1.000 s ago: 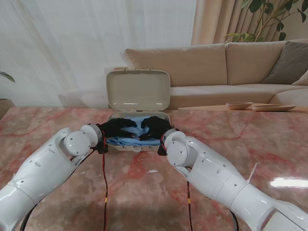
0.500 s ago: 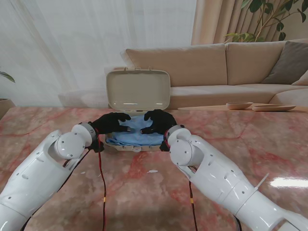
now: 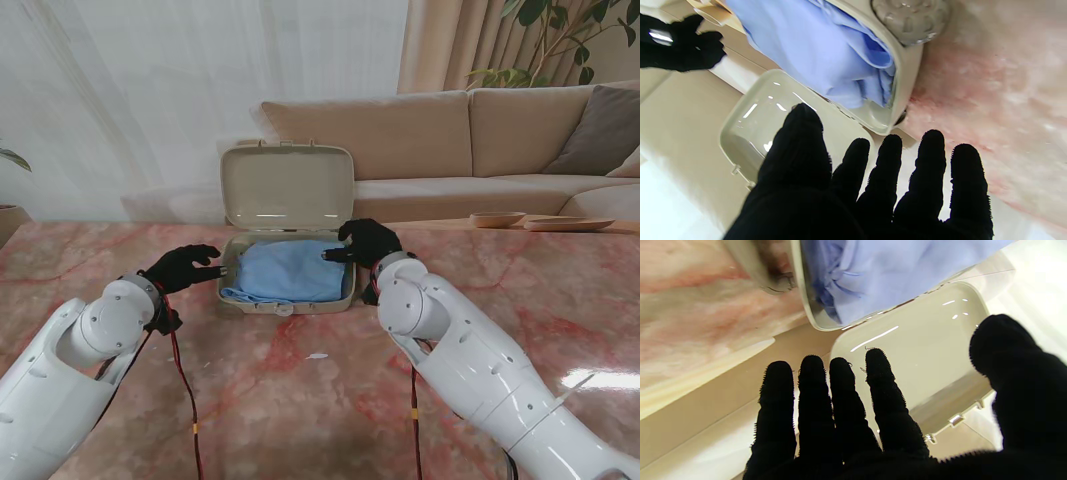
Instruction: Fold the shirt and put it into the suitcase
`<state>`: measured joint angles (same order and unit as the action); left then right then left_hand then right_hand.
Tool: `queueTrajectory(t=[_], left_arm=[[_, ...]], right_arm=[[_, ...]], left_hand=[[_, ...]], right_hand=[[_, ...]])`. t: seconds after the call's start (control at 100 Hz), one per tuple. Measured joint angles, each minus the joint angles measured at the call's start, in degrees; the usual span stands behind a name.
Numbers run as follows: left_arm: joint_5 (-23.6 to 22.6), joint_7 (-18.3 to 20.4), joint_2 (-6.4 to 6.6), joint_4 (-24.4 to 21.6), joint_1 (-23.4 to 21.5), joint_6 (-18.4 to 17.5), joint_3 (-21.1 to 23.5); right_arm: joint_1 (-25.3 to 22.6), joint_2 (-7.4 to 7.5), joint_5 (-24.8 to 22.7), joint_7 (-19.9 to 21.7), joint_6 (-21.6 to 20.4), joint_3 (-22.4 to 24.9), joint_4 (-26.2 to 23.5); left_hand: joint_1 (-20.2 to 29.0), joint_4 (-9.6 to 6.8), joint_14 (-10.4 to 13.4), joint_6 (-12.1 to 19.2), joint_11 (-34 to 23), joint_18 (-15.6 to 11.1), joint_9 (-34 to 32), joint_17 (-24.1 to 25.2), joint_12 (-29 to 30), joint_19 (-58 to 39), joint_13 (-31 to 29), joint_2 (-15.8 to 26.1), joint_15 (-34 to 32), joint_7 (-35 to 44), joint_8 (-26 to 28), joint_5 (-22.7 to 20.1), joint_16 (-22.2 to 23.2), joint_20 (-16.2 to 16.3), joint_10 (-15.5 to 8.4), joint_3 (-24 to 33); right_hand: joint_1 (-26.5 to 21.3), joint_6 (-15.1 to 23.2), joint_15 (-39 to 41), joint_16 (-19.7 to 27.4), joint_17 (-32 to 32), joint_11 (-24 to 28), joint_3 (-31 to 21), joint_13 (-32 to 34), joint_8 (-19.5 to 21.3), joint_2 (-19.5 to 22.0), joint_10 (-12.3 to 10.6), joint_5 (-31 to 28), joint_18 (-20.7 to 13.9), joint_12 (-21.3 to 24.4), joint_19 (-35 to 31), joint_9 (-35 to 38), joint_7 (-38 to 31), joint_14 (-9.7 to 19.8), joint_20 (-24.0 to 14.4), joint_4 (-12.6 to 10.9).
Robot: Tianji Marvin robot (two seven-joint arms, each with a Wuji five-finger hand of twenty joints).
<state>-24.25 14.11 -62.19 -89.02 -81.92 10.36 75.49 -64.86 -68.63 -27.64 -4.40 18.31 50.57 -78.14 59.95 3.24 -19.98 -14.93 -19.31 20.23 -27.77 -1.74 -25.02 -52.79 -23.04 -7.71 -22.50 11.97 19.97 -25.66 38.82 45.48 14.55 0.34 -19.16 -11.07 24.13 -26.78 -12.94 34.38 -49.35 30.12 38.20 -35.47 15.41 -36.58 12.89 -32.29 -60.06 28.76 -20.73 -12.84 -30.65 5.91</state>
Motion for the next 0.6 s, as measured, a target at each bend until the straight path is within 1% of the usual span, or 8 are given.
queueTrajectory(t=[0.04,0.05,0.07,0.14,0.19,0.37,0.44,0.6], left_arm=[[0.36,-1.16,-0.02,0.37,-0.25,0.73,0.02],[0.47,-1.35,-0.04,0.47,-0.29,1.02,0.03],[0.75,-1.54,-0.07,0.63,-0.36,1.73,0.07],[2.44,-1.31,-0.14,1.12,-0.4,5.09,0.2],[3.63,-0.88,-0.16,1.63,-0.35,6.38,0.27],[4.64,-0.01,-0.23,4.59,0.75,6.44,-0.24],[5.04,0.01,-0.23,5.3,1.19,6.43,-0.62],[5.48,0.07,-0.24,6.2,1.97,6.45,-1.43]], right_arm=[[0.11,0.04,0.34,0.25,0.05,0.23,0.59],[0.15,0.04,0.43,0.31,0.07,0.28,0.76],[0.23,0.06,0.6,0.43,0.15,0.35,1.11],[0.58,0.08,1.25,0.7,0.58,0.43,2.43],[0.87,0.09,1.61,0.93,0.95,0.42,3.37],[2.1,0.28,2.74,2.52,2.01,-0.37,6.42],[2.46,0.28,3.41,2.79,2.03,-0.68,7.45],[3.06,0.28,3.73,3.21,1.97,-1.4,9.37]], left_hand=[[0.0,0.0,-0.1,-0.11,0.0,0.0,0.0,-0.01,0.0,0.0,-0.31,0.0,0.0,-0.09,-0.19,0.04,0.04,0.01,0.0,0.0],[-0.02,0.0,-0.19,-0.69,0.0,0.01,-0.01,-0.09,0.0,-0.5,-0.59,0.6,-0.09,-0.73,-0.34,0.34,0.25,0.04,0.0,-0.01],[-0.02,0.0,-0.2,-0.95,0.0,0.02,-0.01,-0.1,0.0,-0.61,-0.59,0.6,-0.09,-0.77,-0.74,0.34,0.26,0.05,0.0,-0.01],[-0.02,0.0,-0.34,-1.3,0.0,0.6,-0.01,-0.1,0.0,-0.8,-0.59,0.77,-0.09,-1.45,-1.02,0.34,0.29,0.07,0.49,-0.01],[-0.02,0.0,-0.84,-1.57,0.0,0.69,-0.01,-0.1,0.0,-0.81,-0.59,1.24,-0.09,-1.76,-1.06,0.34,0.3,0.08,0.56,-0.02],[-0.02,0.0,-0.86,-1.71,0.0,0.74,-0.01,-0.1,0.0,-1.29,-0.53,1.81,-0.09,-2.81,-1.7,0.34,0.34,0.12,0.57,-0.03],[-0.03,0.0,-0.87,-1.71,0.0,1.06,-0.01,-0.05,0.0,-1.32,-0.53,1.98,-0.09,-2.85,-1.7,0.34,0.36,0.12,0.57,-0.03],[-0.03,0.0,-0.87,-1.72,0.0,1.29,-0.01,0.07,0.0,-1.33,-0.53,2.33,-0.1,-2.87,-1.71,0.34,0.63,0.16,0.57,-0.03]], right_hand=[[0.0,0.0,0.0,0.0,0.0,-0.21,0.0,0.0,0.0,0.24,0.0,0.0,0.0,0.0,0.0,0.0,0.0,0.0,0.0,0.0],[0.0,0.0,0.0,0.0,0.0,-0.21,0.0,0.0,0.0,0.24,0.0,0.0,0.0,0.0,0.0,0.0,0.0,0.0,0.0,0.0],[1.26,0.0,0.0,0.0,0.0,-0.29,1.93,0.0,0.0,1.2,0.0,0.0,0.0,0.01,-0.01,0.0,0.0,0.0,0.0,-0.01],[2.14,-0.02,0.0,0.0,0.0,-0.31,2.95,0.0,-0.05,1.82,0.0,-0.44,0.0,0.02,-0.01,-0.01,-0.46,0.0,0.0,-0.01],[2.75,-0.02,0.0,0.0,0.0,-0.32,3.37,0.0,-0.08,2.27,0.0,-0.44,0.0,0.02,-0.01,-0.01,-0.01,0.0,0.0,-0.02],[2.77,-0.02,0.0,0.0,0.0,-0.33,3.94,0.0,-0.18,3.59,0.0,-0.46,0.0,0.02,-0.01,-0.01,0.04,0.0,0.0,-0.02],[2.78,-0.02,0.0,0.0,0.0,-0.54,4.21,0.0,-0.18,4.65,0.0,-0.55,0.0,0.02,-0.09,-0.01,0.04,-0.01,0.0,-0.02],[2.79,-0.03,0.0,0.0,0.0,-1.02,4.79,0.0,-0.19,5.18,0.0,-0.56,0.0,0.02,-0.68,-0.01,0.05,-0.05,0.0,-0.03]])
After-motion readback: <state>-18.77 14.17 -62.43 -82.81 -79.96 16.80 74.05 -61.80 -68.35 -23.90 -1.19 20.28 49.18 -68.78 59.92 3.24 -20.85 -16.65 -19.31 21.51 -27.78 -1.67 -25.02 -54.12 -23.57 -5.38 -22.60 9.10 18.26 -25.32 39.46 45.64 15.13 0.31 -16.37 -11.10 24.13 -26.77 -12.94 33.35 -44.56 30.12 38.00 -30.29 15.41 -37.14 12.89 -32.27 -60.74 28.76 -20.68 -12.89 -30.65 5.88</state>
